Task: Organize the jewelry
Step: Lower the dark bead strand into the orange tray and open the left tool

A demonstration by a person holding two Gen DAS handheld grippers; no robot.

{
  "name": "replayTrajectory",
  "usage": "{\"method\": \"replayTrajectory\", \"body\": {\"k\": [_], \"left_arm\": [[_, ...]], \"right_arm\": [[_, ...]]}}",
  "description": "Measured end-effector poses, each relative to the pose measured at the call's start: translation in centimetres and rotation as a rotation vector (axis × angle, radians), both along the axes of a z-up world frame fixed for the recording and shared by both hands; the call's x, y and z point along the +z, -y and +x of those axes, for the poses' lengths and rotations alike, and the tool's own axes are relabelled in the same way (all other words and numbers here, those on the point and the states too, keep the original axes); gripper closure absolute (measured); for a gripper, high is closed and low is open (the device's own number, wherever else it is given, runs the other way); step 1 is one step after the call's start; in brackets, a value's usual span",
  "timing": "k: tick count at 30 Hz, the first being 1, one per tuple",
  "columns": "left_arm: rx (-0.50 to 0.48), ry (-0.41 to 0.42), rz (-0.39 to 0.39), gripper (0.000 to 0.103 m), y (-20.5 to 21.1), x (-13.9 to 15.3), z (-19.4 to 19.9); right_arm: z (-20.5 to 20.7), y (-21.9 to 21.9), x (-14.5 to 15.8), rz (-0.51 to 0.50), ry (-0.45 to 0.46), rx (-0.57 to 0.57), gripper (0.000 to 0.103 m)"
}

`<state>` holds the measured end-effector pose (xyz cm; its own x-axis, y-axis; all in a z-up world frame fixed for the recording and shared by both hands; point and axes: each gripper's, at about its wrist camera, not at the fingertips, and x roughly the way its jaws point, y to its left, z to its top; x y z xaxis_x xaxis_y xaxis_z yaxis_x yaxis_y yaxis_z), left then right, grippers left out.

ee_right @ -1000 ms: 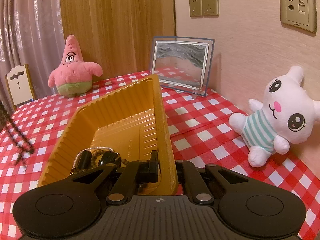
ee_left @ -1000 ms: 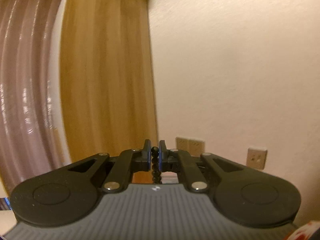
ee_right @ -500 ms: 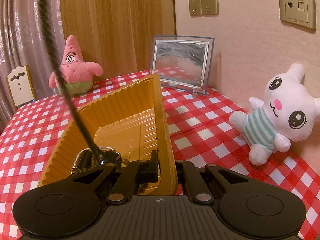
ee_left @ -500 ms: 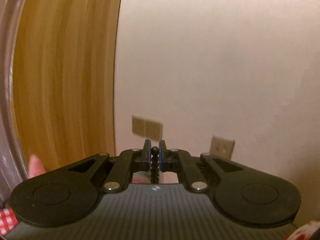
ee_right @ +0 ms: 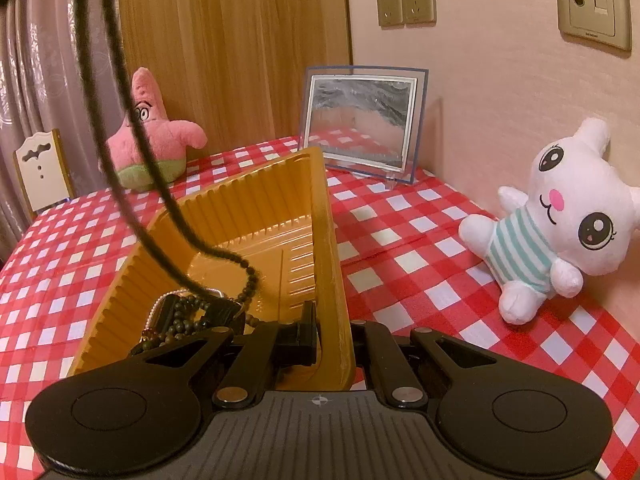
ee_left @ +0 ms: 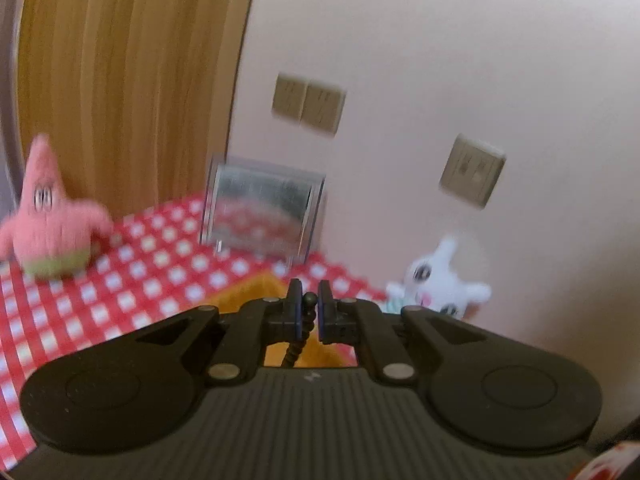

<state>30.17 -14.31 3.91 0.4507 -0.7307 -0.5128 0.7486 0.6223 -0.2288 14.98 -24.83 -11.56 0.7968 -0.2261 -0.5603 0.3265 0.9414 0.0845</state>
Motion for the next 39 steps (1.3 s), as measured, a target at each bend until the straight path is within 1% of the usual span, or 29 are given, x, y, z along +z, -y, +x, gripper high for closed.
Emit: {"method": "replayTrajectory", "body": {"k": [5, 11, 13, 17, 21, 22, 24, 26, 27, 29, 32, 34, 39], "left_arm": [[0.047, -0.088, 0.043, 0.097, -0.5, -4.1, 0.3], [0.099, -0.171, 0.088, 0.097, -0.9, -7.8, 0.7], [0.108, -0.18, 0.101, 0.097, -0.9, -8.3, 1.1], [0.101, -0.184, 0.099, 0.097, -0.5, -8.8, 1.6], [0.093, -0.205, 0.135, 0.097, 0.4, -10.0, 2.0], [0.097, -0.214, 0.145, 0.095, 0.5, -10.4, 2.1], [0.104, -0.227, 0.162, 0.094, 0.7, -11.1, 2.3], [0.112, -0.239, 0.179, 0.087, 0.6, -11.7, 2.4], [0.115, -0.244, 0.184, 0.085, 0.6, -12.0, 2.4], [0.123, -0.251, 0.185, 0.081, 0.2, -12.2, 2.4], [0.137, -0.25, 0.171, 0.079, -0.7, -12.0, 2.2], [0.154, -0.241, 0.171, 0.078, -1.4, -11.9, 2.0], [0.215, -0.206, 0.198, 0.078, -4.4, -11.7, 1.3]], "right_arm": [[0.0, 0.0, -0.2, 0.003, -0.005, -0.001, 0.099], [-0.1, 0.0, -0.2, 0.007, -0.005, -0.002, 0.099], [-0.1, 0.0, -0.2, 0.007, -0.005, -0.002, 0.099], [-0.1, 0.0, -0.2, 0.007, -0.005, -0.002, 0.099], [-0.1, -0.2, -0.3, 0.005, -0.006, 0.004, 0.099], [-0.1, -0.3, -0.3, 0.005, -0.007, 0.004, 0.099], [0.0, -0.3, -0.3, 0.006, -0.008, 0.004, 0.099], [0.0, -0.3, -0.3, 0.007, -0.008, 0.005, 0.099], [0.1, -0.3, -0.3, 0.006, -0.008, 0.005, 0.099], [0.2, -0.3, -0.3, 0.007, -0.008, 0.005, 0.099], [0.2, -0.3, -0.4, 0.01, -0.01, 0.004, 0.099], [0.3, -0.3, -0.4, 0.014, -0.01, 0.002, 0.099], [0.5, -0.3, -0.5, 0.019, -0.003, -0.006, 0.099]]}}
